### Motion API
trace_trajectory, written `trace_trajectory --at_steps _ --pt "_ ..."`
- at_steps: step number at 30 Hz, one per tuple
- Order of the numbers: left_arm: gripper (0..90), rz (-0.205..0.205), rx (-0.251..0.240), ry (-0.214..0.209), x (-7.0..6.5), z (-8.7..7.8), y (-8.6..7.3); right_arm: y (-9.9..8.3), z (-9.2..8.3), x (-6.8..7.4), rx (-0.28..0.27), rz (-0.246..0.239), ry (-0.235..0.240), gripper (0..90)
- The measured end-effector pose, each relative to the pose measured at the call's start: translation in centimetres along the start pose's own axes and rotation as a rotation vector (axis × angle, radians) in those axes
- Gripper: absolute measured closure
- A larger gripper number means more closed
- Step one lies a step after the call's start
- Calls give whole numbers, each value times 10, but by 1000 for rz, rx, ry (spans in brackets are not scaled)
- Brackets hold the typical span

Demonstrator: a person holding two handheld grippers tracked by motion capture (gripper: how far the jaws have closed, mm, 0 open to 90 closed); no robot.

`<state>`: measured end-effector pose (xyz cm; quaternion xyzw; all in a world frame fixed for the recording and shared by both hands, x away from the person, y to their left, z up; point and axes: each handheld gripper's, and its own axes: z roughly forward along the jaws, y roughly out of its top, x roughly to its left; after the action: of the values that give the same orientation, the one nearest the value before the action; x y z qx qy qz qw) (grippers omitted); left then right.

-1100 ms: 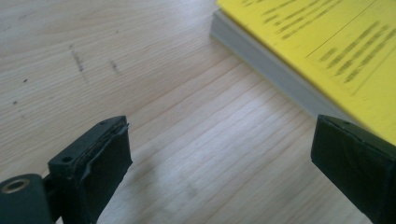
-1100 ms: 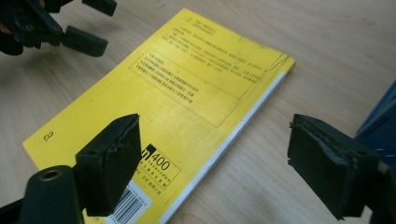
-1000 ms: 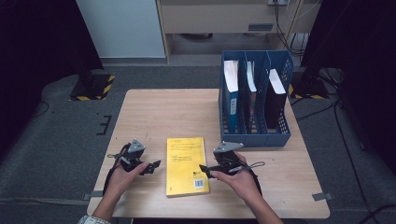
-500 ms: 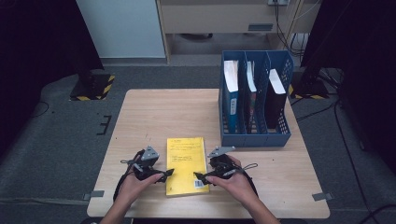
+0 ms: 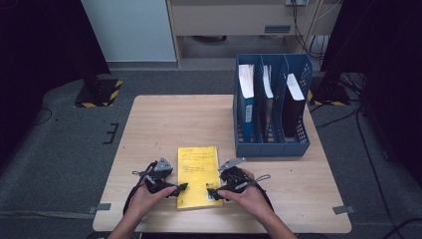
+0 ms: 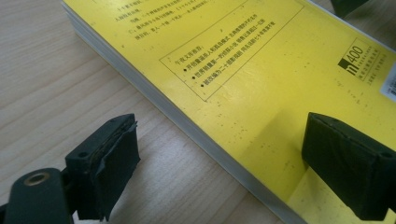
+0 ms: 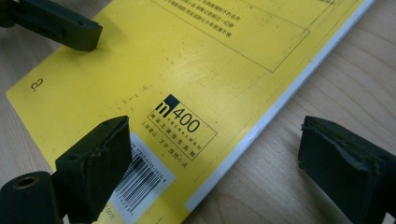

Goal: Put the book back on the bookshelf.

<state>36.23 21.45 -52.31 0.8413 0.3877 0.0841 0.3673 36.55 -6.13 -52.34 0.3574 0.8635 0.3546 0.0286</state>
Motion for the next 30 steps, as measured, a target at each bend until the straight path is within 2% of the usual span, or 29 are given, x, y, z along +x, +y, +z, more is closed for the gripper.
trace_trajectory --at_steps 4,6,12,15,21,30 --pt "94 -12 4 -17 1 1 -1 0 2 2 -10 -6 10 110" --pt "96 -24 6 -44 2 3 -1 -1 2 3 -15 -9 16 120" --pt "134 -4 -6 -77 0 6 1 -2 2 5 -22 -30 29 123" --pt "138 -2 -6 -80 0 7 2 -3 2 5 -25 -33 30 127" --pt "138 2 -12 -82 3 8 3 -2 4 12 -29 -9 -2 112" --pt "147 -16 -28 -60 21 10 7 4 12 19 -34 -19 0 111"
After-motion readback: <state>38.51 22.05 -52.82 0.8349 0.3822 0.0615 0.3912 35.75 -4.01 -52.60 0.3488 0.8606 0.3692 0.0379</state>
